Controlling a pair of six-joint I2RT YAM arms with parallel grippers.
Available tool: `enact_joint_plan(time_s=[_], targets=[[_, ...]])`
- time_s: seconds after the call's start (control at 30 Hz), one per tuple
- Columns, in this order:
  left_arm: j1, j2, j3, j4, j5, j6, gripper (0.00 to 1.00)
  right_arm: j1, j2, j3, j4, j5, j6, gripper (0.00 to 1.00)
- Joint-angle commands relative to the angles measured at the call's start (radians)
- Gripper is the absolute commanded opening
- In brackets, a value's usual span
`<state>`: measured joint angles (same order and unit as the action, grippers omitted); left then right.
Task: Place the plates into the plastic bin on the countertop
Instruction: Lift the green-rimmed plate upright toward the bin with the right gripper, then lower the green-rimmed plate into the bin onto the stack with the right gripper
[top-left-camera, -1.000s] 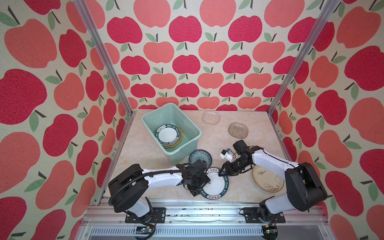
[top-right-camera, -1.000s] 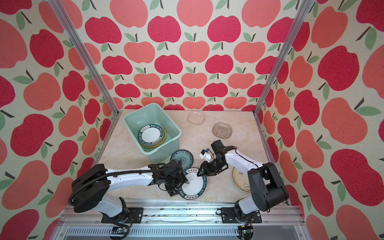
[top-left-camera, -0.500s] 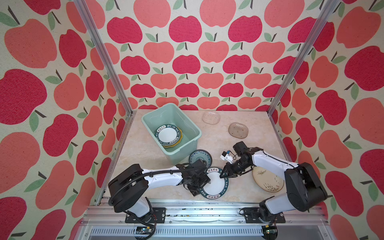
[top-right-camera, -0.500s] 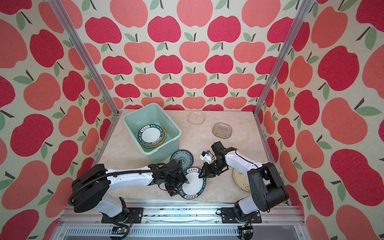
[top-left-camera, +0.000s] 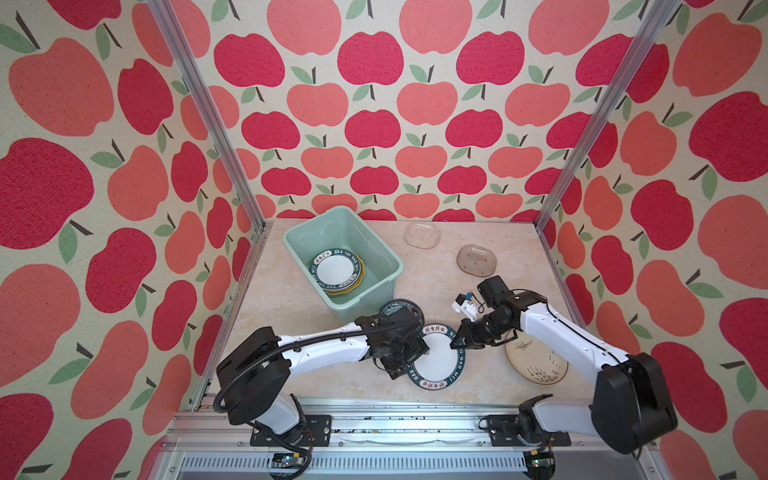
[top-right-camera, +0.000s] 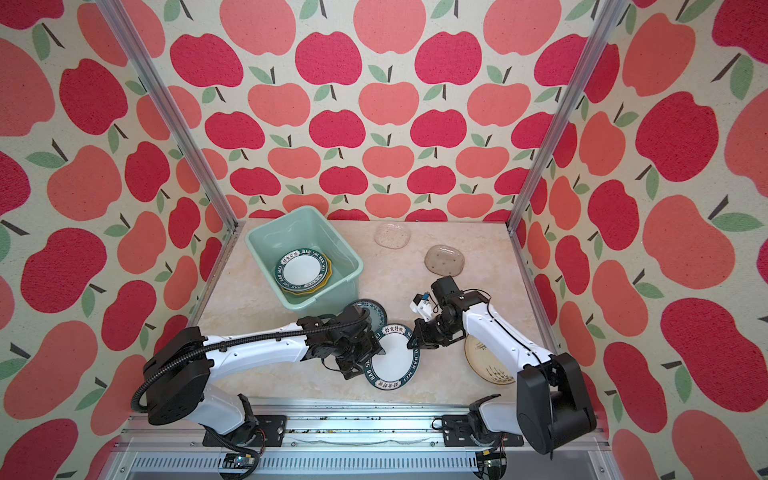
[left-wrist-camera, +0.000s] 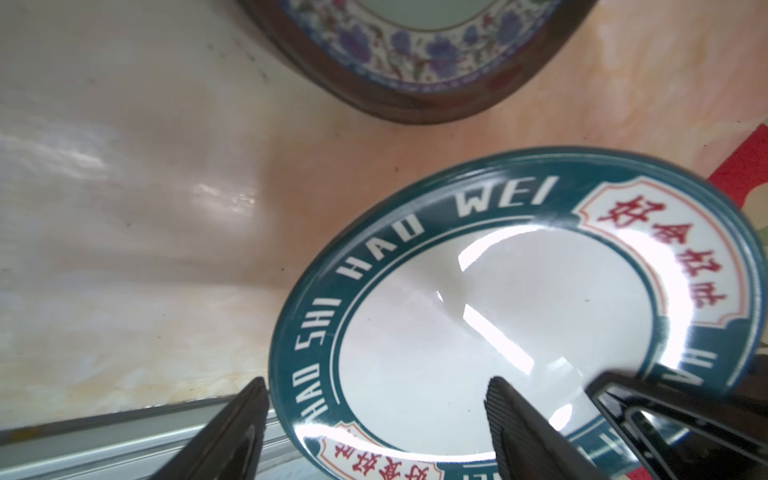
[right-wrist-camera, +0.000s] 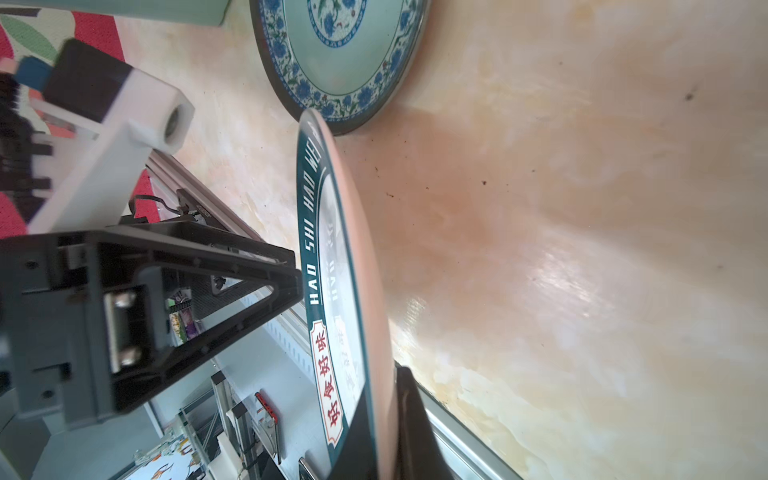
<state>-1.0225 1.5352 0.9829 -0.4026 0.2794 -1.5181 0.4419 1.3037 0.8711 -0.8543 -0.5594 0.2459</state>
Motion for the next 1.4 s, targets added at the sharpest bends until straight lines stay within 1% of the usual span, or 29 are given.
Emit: enact_joint_plan(time_s=[0.0,0.17,0.27,0.4,0.5,0.57,0.63,0.73,0.83,0.87,0.93,0.97,1.07,1.23,1.37], targets=[[0.002,-0.002,0.124,-0.149,-0.057,0.116,0.85,-0.02,-0.051,0.08,-0.137,0.1,0.018,0.05],[-0.007,-0.009,0.282,-0.277,-0.125,0.255,0.9,-0.054,-0.106,0.162,-0.175,0.166,0.05,0.05],[-0.004,-0.031,0.342,-0.31,-0.163,0.339,0.91,-0.066,-0.131,0.213,-0.175,0.182,0.067,0.04],[0.009,-0.074,0.421,-0.338,-0.203,0.492,0.93,-0.081,-0.145,0.308,-0.182,0.175,0.091,0.04],[0.024,-0.109,0.489,-0.386,-0.249,0.629,0.95,-0.086,-0.149,0.389,-0.181,0.168,0.119,0.04],[0.039,-0.142,0.528,-0.422,-0.305,0.716,0.96,-0.086,-0.151,0.44,-0.167,0.161,0.156,0.03],[0.064,-0.186,0.544,-0.43,-0.349,0.777,0.97,-0.087,-0.15,0.476,-0.145,0.147,0.197,0.03],[0.142,-0.272,0.541,-0.402,-0.365,0.835,0.98,-0.086,-0.14,0.52,-0.106,0.12,0.268,0.03],[0.236,-0.367,0.502,-0.351,-0.376,0.878,0.99,-0.076,-0.125,0.542,-0.057,0.11,0.345,0.02],[0.272,-0.395,0.488,-0.345,-0.388,0.883,0.99,-0.067,-0.119,0.548,-0.033,0.115,0.372,0.02],[0.355,-0.429,0.472,-0.351,-0.373,0.875,0.99,-0.05,-0.104,0.566,0.001,0.133,0.421,0.02],[0.402,-0.438,0.471,-0.36,-0.35,0.871,0.99,-0.043,-0.093,0.577,0.021,0.143,0.448,0.02],[0.506,-0.443,0.464,-0.383,-0.285,0.886,0.99,-0.017,-0.058,0.606,0.077,0.172,0.52,0.01],[0.642,-0.443,0.446,-0.408,-0.207,0.902,0.99,0.039,0.032,0.688,0.142,0.237,0.605,0.01],[0.736,-0.443,0.415,-0.407,-0.166,0.881,0.99,0.097,0.133,0.786,0.157,0.31,0.632,0.01]])
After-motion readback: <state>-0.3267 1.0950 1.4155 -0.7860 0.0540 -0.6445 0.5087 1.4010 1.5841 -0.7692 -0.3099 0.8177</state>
